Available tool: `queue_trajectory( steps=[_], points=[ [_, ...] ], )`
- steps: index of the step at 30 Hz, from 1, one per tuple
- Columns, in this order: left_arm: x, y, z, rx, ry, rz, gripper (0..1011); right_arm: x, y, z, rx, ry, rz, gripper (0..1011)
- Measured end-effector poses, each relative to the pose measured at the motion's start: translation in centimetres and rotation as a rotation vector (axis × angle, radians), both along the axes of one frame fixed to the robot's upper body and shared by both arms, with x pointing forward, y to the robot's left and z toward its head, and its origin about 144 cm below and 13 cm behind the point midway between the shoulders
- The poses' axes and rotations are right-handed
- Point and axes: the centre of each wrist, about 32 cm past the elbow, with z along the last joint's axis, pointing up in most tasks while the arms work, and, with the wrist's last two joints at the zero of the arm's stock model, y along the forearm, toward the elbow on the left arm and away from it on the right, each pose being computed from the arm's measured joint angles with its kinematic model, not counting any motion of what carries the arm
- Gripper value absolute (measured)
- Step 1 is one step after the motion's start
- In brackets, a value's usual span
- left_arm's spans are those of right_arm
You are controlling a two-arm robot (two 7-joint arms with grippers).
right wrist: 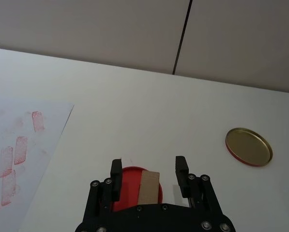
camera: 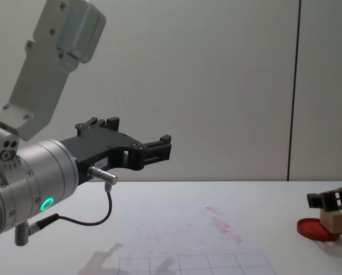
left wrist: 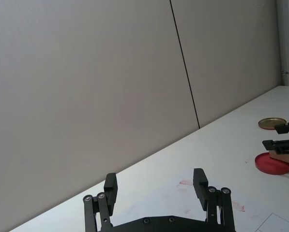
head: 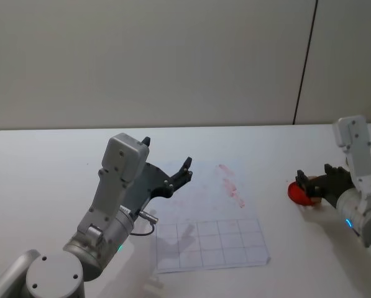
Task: Use the one hand to pick up the stamp and affix it onto the A4 paper.
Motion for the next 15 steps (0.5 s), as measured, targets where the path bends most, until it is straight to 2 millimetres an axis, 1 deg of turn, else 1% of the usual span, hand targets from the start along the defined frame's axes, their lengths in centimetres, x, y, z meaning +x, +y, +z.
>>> queue_trajectory(
  steps=[3,4,5,7,9,14,15],
  points=[
    [0.0,0.0,0.0,0.0,0.0,0.0,993,-0.1,-0.1,0.1,0.004,-0.026,0.005,707],
    [0.0,0.0,0.0,0.0,0.0,0.0,993,-0.1,-0.1,0.1,0.004,-0.026,0.005,720],
    [0.0,0.0,0.0,0.0,0.0,0.0,993,-0.3,-0.2,0.2,0.006,-0.038,0.005,766],
    [0.0,0.0,0.0,0.0,0.0,0.0,993,-0.5,-0.3,0.3,0.009,-0.06,0.007,799],
    [0.0,0.0,0.0,0.0,0.0,0.0,993,-0.9,-0.4,0.6,0.013,-0.086,0.009,874],
    [0.0,0.0,0.0,0.0,0.0,0.0,993,-1.8,-0.9,1.0,0.019,-0.142,0.011,998],
    [0.0,0.0,0.0,0.0,0.0,0.0,993,-1.9,-1.0,1.0,0.02,-0.15,0.012,1001]
  ],
)
